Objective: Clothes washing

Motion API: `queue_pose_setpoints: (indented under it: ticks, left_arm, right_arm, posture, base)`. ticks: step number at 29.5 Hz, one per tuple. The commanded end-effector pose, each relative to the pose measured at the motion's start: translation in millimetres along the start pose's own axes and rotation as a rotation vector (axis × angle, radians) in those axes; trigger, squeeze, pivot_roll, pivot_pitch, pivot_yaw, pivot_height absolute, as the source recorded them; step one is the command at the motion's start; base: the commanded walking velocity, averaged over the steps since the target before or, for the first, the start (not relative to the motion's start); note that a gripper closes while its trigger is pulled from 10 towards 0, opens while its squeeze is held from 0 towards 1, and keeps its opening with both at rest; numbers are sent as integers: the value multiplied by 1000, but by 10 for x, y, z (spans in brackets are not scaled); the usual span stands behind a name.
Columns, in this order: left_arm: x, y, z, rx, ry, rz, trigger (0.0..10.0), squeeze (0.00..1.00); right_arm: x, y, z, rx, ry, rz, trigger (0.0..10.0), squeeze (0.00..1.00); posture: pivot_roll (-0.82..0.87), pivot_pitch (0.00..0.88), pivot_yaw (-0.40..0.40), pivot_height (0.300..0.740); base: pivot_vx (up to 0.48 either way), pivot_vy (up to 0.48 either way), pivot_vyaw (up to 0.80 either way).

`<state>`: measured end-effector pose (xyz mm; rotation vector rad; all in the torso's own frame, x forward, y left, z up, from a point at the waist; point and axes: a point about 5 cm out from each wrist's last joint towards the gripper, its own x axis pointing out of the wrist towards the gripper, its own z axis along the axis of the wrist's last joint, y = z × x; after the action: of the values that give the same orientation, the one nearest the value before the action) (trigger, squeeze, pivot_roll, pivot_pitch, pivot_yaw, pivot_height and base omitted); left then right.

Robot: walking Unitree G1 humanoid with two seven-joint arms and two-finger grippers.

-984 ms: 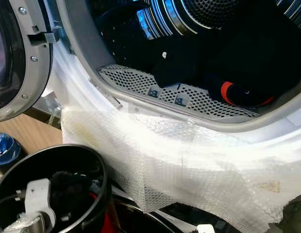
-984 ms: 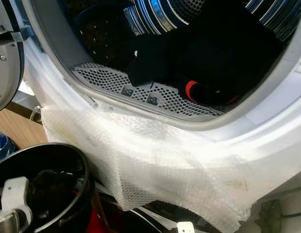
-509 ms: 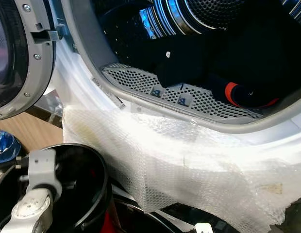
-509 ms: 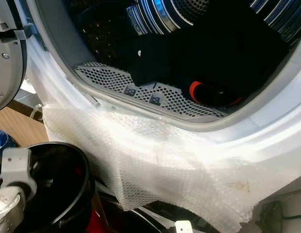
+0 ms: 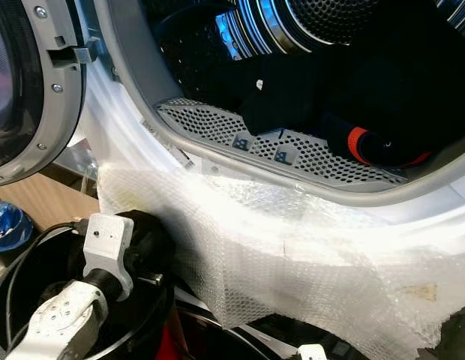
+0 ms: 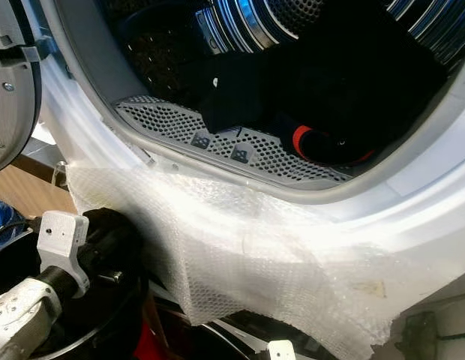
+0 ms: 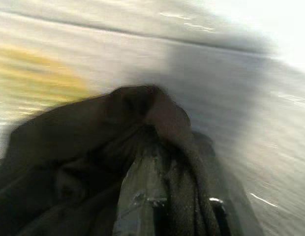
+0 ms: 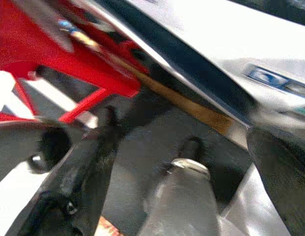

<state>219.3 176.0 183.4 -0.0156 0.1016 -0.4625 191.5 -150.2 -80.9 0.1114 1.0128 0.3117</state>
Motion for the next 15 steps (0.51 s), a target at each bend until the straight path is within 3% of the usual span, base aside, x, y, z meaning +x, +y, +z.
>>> queue_pose_setpoints:
  ticks: [1,7,12,15]
  left_arm:
    - [-39,-101,87,-8,-28,-89,0,0]
    - [-320,-89,199,3,87,-334,0,0]
    - [-646,-100,308,-55,162,-563,0,0]
    - [-708,-115,377,-73,143,-620,0,0]
  right_arm:
    - [-4,-6,38,-17,-13,20,10000,0]
    - [-63,-68,46,-41,-1,155,10000,0]
    - [-116,-123,70,-38,-12,244,10000,0]
    - [-142,-151,121,-42,-28,286,10000,0]
  posture:
    - [119,71,-54,740]
    - [124,71,-55,740]
    - [136,73,-54,740]
    - [137,72,-53,740]
  base:
    - [0,0,0]
    - [0,0,0]
    - [0,0,0]
    - [0,0,0]
